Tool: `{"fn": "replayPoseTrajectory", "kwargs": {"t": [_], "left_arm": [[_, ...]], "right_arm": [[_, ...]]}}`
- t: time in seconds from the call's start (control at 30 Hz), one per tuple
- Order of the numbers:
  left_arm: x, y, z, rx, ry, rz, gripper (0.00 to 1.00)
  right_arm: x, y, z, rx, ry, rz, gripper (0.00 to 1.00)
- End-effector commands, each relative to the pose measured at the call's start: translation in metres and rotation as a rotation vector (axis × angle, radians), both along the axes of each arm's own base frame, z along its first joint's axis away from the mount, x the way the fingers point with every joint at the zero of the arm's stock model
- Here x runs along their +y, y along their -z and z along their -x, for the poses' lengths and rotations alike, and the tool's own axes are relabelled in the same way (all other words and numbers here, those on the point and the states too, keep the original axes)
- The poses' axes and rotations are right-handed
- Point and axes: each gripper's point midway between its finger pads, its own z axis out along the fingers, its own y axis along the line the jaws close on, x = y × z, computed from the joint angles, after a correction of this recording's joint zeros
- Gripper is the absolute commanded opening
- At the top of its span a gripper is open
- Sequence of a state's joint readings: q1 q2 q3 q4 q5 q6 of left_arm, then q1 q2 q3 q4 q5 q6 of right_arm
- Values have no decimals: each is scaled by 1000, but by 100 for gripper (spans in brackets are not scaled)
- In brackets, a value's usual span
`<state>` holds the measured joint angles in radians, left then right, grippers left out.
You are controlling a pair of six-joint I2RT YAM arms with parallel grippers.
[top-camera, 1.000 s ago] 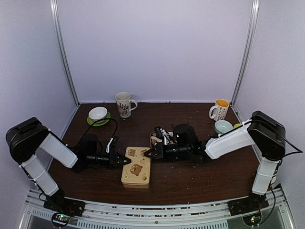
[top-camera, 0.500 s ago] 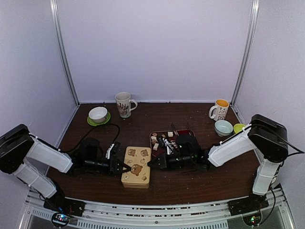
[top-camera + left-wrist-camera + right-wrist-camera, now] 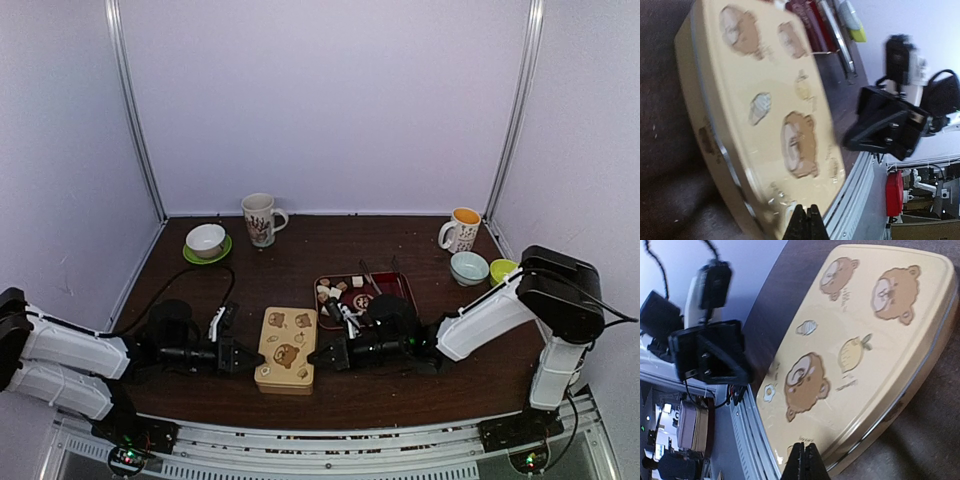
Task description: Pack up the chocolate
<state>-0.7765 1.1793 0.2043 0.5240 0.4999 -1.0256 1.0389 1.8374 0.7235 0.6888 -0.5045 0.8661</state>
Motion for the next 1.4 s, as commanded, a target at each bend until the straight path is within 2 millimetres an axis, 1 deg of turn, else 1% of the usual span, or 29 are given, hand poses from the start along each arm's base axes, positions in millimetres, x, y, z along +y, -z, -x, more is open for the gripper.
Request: {"fn": "replayPoseTrajectory", "kwargs": {"t": [0.0,0.17,0.2,0.23,0.27,0.4,0.47,0.5,0.57,0.73,0.87,0.93,0.97,1.0,1.03,1.07,1.1,1.13,1.17,1.2,1.23,1.3,1.37], "left_arm": [[4,32,8,71,-4,-41,0],[3,23,8,58,-6,-40,0],[4,18,8,45,-5,-39,0],[5,16,8,40,-6,-42,0],[5,13,8,36,-6,-40,0],[4,-2,3,-19,-3,-67,0],[6,-9,-6,-57,-25,-111,0],[6,-16,-14,-79,-40,-124,0],[11,-21,-25,-92,-65,-149,0],[22,-33,-45,-137,-102,-198,0],[37,-46,-60,-181,-145,-251,0],[45,-54,-66,-191,-167,-244,0],[50,-57,-70,-195,-181,-238,3],[56,-58,-73,-193,-199,-236,8],[67,-59,-79,-192,-228,-244,16],[74,-60,-83,-195,-245,-254,28],[81,-61,-86,-199,-267,-270,44],[90,-62,-89,-201,-296,-297,60],[99,-63,-93,-211,-330,-331,73],[107,-65,-95,-222,-361,-366,87],[115,-68,-98,-239,-394,-398,96],[123,-79,-104,-294,-434,-410,98],[129,-92,-110,-345,-479,-413,98]], "right_arm": [[2,-7,27,-83,-80,14,0],[5,23,26,-20,-62,43,0],[6,26,25,-13,-59,51,0],[8,25,25,-12,-64,49,0],[9,22,25,-18,-69,50,0],[8,-4,21,-100,-70,45,0],[5,-16,14,-144,-53,65,0],[3,-19,11,-163,-45,81,0],[-4,-24,3,-192,-18,118,0],[-29,-43,-22,-273,91,157,0],[-56,-61,-46,-340,201,197,0],[-72,-69,-59,-377,260,229,1],[-80,-71,-65,-391,292,249,5],[-91,-73,-71,-405,326,277,9],[-101,-75,-78,-419,360,297,17],[-110,-77,-82,-431,386,309,34],[-119,-80,-87,-440,414,316,51],[-129,-83,-91,-450,438,323,65],[-139,-86,-95,-462,464,332,76],[-149,-89,-99,-475,490,342,84],[-158,-93,-102,-492,516,355,90],[-177,-103,-112,-527,577,398,98],[-196,-111,-123,-567,626,466,99]]}}
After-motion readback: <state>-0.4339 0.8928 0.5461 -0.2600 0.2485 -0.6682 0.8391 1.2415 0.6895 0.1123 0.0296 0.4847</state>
